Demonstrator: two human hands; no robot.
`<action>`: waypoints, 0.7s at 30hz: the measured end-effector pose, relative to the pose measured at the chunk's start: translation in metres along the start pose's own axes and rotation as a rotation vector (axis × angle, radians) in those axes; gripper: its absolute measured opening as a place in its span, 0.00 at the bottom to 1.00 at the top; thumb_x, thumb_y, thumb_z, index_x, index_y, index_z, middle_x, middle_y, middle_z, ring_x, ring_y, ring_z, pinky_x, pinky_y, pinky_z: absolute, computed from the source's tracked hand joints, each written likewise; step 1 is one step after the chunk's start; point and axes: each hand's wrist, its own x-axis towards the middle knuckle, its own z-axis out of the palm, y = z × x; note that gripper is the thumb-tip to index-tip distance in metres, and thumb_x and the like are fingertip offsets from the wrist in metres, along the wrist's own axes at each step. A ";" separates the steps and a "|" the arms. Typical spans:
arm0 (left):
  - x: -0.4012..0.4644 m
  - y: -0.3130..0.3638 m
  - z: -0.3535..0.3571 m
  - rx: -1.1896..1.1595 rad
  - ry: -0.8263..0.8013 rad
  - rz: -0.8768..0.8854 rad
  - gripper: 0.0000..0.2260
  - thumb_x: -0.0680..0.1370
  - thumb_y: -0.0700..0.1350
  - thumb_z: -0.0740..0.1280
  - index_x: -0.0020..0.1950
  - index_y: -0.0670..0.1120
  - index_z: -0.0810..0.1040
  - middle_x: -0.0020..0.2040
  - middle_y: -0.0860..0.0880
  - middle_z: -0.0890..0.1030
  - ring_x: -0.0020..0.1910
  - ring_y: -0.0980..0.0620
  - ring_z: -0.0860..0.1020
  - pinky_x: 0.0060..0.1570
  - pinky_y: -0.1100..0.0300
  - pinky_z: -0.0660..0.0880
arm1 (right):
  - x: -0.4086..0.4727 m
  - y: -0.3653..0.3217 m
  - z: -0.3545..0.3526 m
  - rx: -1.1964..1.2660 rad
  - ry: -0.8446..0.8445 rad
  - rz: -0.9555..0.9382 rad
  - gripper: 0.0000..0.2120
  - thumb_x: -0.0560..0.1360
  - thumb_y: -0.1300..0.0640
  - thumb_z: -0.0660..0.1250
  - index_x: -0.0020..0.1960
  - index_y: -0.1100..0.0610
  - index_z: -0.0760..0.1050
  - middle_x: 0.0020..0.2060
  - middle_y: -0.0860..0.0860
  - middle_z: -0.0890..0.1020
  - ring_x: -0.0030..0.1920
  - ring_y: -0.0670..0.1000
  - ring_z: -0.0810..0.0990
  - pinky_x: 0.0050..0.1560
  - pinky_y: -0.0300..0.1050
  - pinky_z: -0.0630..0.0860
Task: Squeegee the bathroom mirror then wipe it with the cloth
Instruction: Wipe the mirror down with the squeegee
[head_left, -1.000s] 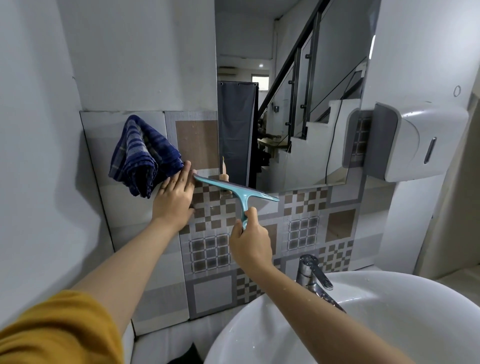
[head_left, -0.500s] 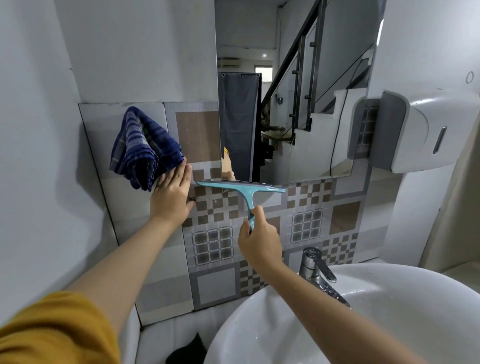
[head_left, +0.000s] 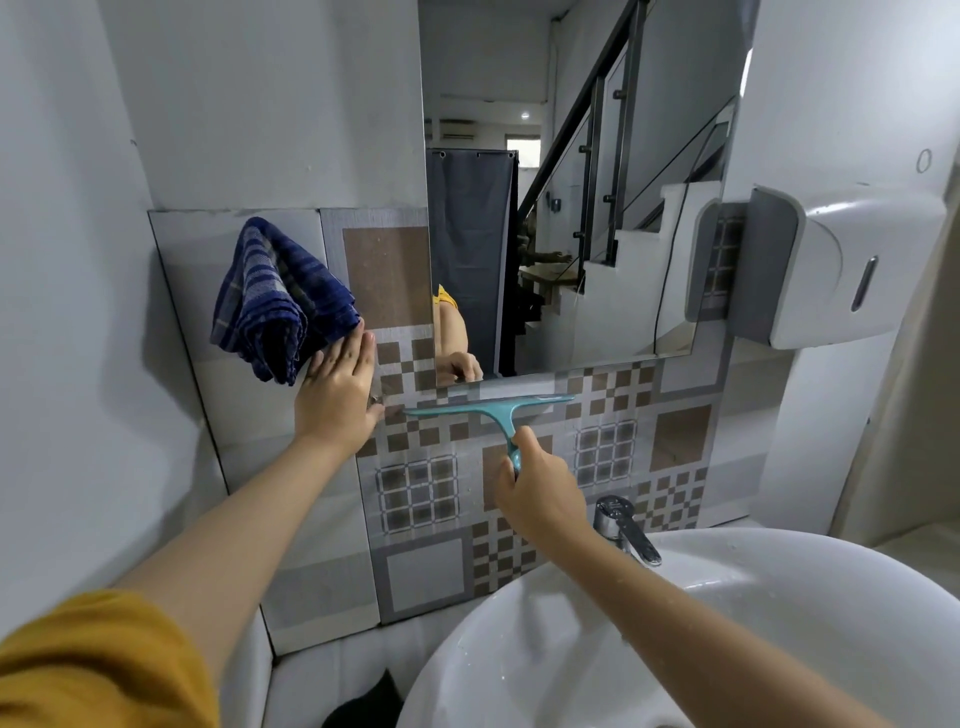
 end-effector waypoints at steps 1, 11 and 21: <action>0.001 0.003 -0.002 -0.021 -0.003 -0.013 0.39 0.69 0.47 0.72 0.74 0.40 0.55 0.76 0.43 0.53 0.73 0.43 0.55 0.70 0.47 0.54 | -0.001 0.001 -0.007 -0.008 -0.013 -0.028 0.16 0.80 0.53 0.59 0.67 0.55 0.64 0.37 0.48 0.77 0.28 0.45 0.73 0.24 0.37 0.69; -0.006 0.106 -0.085 -0.810 0.193 0.149 0.15 0.71 0.41 0.71 0.58 0.42 0.78 0.55 0.46 0.81 0.52 0.54 0.77 0.54 0.69 0.72 | -0.001 0.011 -0.126 -0.197 -0.237 -0.416 0.13 0.75 0.56 0.68 0.59 0.55 0.72 0.47 0.52 0.83 0.38 0.44 0.80 0.38 0.35 0.81; -0.024 0.131 -0.088 -0.876 -0.147 0.271 0.08 0.71 0.36 0.71 0.46 0.47 0.80 0.42 0.57 0.80 0.45 0.62 0.78 0.48 0.65 0.76 | 0.032 0.012 -0.173 -0.317 -0.153 -0.848 0.11 0.68 0.52 0.75 0.49 0.52 0.79 0.40 0.44 0.83 0.36 0.43 0.75 0.35 0.31 0.70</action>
